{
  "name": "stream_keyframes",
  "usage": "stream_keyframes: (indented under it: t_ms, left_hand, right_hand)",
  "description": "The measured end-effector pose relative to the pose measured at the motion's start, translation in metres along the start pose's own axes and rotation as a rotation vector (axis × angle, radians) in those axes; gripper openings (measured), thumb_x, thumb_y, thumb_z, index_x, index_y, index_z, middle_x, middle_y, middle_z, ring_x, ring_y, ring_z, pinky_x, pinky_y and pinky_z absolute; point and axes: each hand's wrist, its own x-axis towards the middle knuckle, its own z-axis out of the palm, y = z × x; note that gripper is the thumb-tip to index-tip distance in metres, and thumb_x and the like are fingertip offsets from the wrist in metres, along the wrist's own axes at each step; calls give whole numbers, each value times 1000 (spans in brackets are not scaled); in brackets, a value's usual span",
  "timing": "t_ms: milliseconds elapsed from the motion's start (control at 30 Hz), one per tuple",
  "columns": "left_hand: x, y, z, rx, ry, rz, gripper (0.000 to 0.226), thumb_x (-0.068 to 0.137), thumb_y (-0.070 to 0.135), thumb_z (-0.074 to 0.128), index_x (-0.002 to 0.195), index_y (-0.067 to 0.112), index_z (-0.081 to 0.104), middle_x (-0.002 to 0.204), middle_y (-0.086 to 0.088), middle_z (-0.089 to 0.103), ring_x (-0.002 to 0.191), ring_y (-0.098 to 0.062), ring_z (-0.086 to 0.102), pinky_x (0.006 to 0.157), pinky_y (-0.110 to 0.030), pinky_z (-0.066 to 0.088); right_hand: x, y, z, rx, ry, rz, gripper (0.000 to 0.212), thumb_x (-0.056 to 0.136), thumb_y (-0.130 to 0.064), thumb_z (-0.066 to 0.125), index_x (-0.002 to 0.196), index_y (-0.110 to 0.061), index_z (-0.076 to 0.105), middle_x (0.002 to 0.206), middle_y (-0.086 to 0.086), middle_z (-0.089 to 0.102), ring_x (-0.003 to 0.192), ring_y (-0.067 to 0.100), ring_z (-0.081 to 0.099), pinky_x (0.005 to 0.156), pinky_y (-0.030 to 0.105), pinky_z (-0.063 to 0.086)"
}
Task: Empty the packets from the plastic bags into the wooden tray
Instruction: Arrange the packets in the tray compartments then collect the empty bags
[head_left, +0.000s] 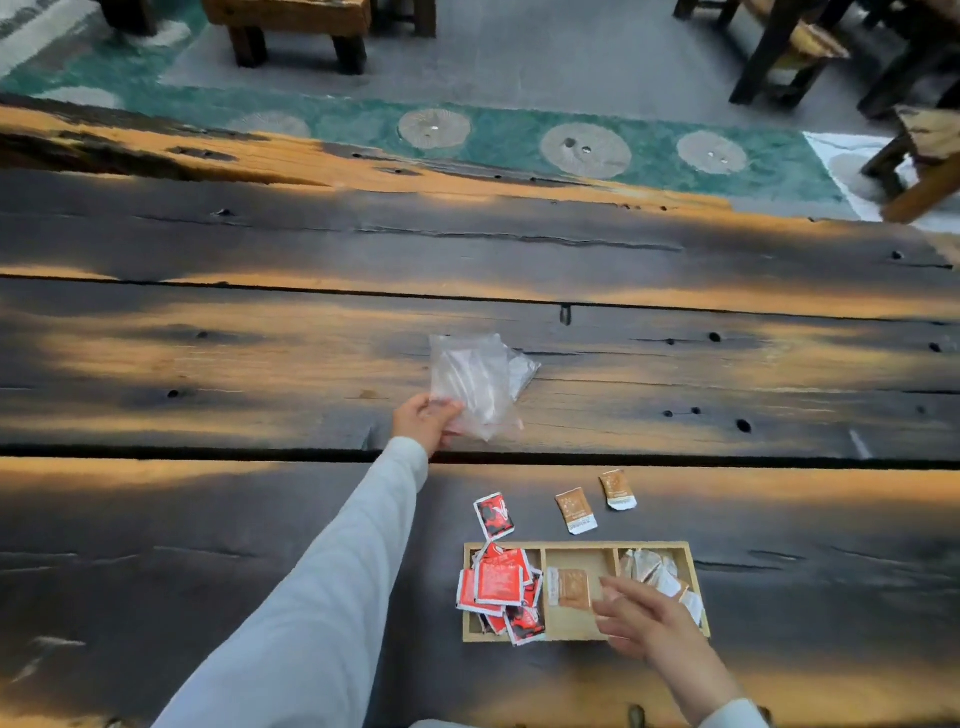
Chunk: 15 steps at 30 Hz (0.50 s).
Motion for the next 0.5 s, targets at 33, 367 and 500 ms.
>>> stream_keyframes:
  t_ms: [33, 367, 500]
  left_hand:
    - [11, 5, 2, -7, -3, -3, 17, 85, 11, 73, 77, 21, 61, 88, -8, 67, 63, -16, 61, 50, -25, 46]
    - [53, -32, -10, 311, 123, -192, 68, 76, 38, 79, 134, 14, 53, 134, -12, 57, 121, -36, 56, 104, -50, 48]
    - [31, -76, -16, 410, 108, -251, 53, 75, 29, 78, 124, 19, 58, 121, -14, 66, 109, -37, 64, 97, -46, 53]
  right_hand:
    - [-2, 4, -2, 31, 27, 14, 19, 99, -13, 64, 116, -18, 71, 105, 11, 79, 100, 29, 75, 83, 34, 59]
    - [-12, 24, -7, 114, 93, 65, 22, 97, -15, 68, 118, -16, 69, 97, 10, 82, 98, 30, 76, 84, 36, 61]
    - [4, 2, 1, 61, 56, 75, 18, 100, -23, 64, 116, -17, 68, 106, 10, 78, 102, 27, 73, 81, 30, 59]
